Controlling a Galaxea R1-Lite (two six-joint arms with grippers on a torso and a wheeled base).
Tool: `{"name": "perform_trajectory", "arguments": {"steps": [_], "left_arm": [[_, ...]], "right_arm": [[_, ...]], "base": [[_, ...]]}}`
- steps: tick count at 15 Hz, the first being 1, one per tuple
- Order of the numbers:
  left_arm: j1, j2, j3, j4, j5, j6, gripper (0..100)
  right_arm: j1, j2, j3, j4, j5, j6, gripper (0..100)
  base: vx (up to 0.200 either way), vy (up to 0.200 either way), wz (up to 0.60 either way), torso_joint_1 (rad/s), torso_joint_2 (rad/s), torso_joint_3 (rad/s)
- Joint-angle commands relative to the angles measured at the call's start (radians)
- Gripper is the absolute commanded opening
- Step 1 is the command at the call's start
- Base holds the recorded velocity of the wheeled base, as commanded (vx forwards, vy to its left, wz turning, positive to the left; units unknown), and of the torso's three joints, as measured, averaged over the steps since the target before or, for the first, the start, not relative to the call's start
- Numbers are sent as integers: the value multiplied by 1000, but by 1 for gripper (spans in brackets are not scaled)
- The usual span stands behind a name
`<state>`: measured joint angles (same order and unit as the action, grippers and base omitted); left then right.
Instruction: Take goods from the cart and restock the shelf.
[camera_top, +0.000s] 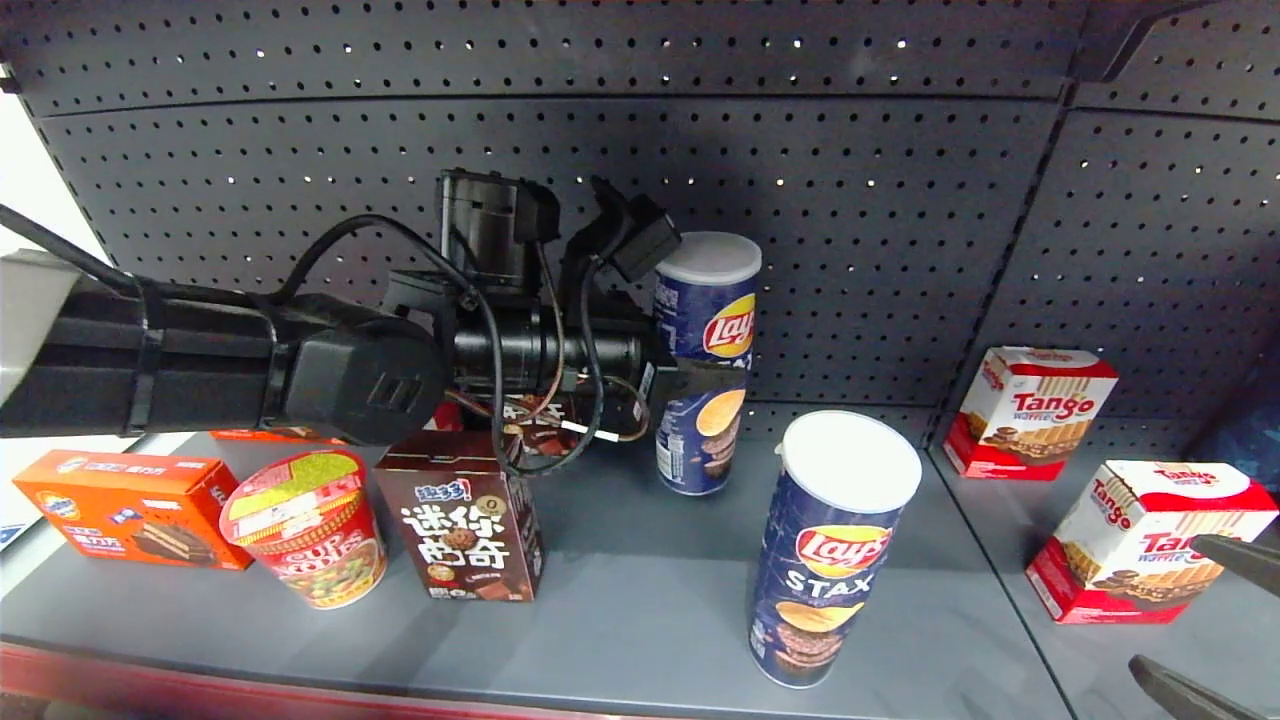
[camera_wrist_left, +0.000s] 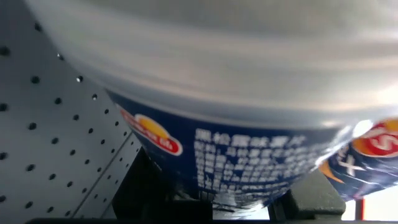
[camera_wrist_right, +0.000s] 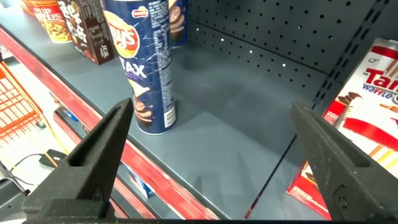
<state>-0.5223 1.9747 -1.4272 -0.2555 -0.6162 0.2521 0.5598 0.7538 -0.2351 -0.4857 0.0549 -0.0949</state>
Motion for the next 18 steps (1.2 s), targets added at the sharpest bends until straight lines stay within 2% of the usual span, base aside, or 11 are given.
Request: {"name": "perform_trajectory", "arguments": {"steps": [1, 8, 15, 18], "left_arm": [[1, 27, -13, -1, 3, -1, 0], [-2, 79, -32, -13, 0, 1, 0], [-7, 173, -136, -24, 1, -2, 0], [-8, 181, -142, -25, 1, -2, 0]], "right_arm": [[0, 4, 0, -1, 0, 0, 100], [-1, 4, 19, 1, 0, 0, 100], [-21, -19, 49, -1, 0, 0, 100], [-21, -36, 66, -1, 0, -2, 100]], "base": [[0, 0, 0, 0, 0, 0], [0, 0, 0, 0, 0, 0], [0, 0, 0, 0, 0, 0], [0, 0, 0, 0, 0, 0]]}}
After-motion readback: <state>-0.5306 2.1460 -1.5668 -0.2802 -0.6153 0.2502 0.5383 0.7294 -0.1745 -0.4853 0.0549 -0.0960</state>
